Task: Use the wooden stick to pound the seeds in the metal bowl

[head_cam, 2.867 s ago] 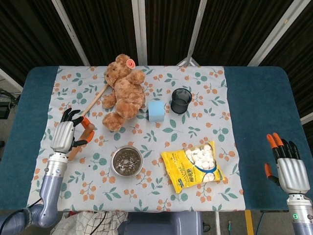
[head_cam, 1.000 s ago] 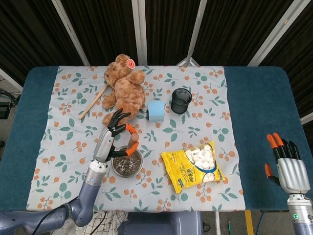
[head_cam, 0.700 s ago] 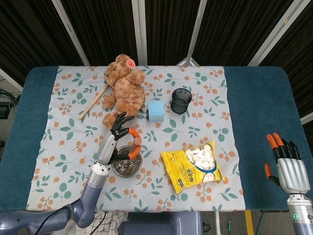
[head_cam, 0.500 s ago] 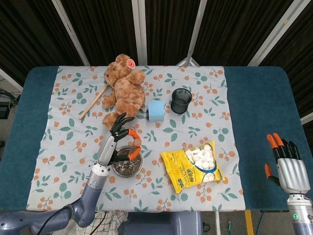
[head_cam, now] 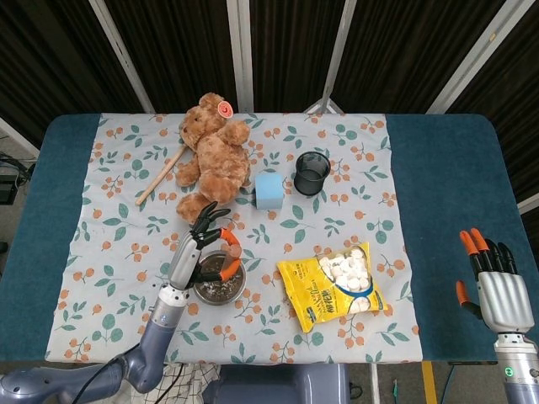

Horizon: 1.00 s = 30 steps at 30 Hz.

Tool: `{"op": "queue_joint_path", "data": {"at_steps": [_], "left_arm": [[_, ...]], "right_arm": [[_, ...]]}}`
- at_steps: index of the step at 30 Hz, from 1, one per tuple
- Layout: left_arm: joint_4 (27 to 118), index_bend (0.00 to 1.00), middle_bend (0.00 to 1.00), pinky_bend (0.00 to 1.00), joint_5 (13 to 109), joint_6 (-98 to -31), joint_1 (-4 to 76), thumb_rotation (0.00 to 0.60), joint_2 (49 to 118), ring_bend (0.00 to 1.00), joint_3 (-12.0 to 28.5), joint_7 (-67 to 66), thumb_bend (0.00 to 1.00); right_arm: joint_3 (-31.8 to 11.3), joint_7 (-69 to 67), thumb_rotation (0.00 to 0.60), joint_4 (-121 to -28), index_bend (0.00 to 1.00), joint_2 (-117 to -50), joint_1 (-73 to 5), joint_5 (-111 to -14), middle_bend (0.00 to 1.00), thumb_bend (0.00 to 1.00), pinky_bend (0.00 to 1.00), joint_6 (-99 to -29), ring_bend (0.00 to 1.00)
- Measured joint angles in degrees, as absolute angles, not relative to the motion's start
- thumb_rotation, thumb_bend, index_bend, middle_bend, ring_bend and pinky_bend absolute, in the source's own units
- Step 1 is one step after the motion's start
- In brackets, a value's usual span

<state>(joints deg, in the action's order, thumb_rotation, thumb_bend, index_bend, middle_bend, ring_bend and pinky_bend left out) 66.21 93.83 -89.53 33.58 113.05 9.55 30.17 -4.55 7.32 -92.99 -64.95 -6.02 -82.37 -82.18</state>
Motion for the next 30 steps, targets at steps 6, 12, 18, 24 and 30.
{"op": "queue_joint_path", "data": {"at_steps": [6, 12, 18, 24, 30], "left_arm": [[64.3, 0.60, 0.67, 0.03, 93.7, -89.9, 32.8, 0.600, 113.6, 0.16, 8.7, 31.4, 0.88], [64.2, 0.60, 0.67, 0.03, 94.0, -90.2, 32.8, 0.600, 113.8, 0.16, 8.5, 31.7, 0.88], [65.9, 0.60, 0.67, 0.03, 95.1, -90.7, 34.0, 0.600, 113.4, 0.16, 9.7, 30.8, 0.88], [67.9, 0.60, 0.67, 0.03, 95.6, -90.7, 34.8, 0.600, 112.3, 0.16, 10.5, 29.5, 0.88], [67.1, 0.60, 0.67, 0.03, 95.2, -89.9, 35.0, 0.600, 112.5, 0.16, 10.2, 29.7, 0.88]], "right_arm": [[-4.6, 7.3, 0.600, -93.0, 0.00, -65.0, -6.1, -82.3, 0.00, 0.51, 0.00, -82.2, 0.00], [-4.6, 7.3, 0.600, -93.0, 0.00, -65.0, -6.0, -82.4, 0.00, 0.51, 0.00, -82.3, 0.00], [-4.6, 7.2, 0.600, -93.0, 0.00, -65.0, -6.0, -82.3, 0.00, 0.51, 0.00, -82.2, 0.00], [-4.5, 7.1, 0.600, -93.0, 0.00, -65.0, -6.0, -82.4, 0.00, 0.51, 0.00, -82.3, 0.00], [-4.5, 7.2, 0.600, -92.9, 0.00, -65.0, -5.9, -82.4, 0.00, 0.51, 0.00, -82.3, 0.00]]}}
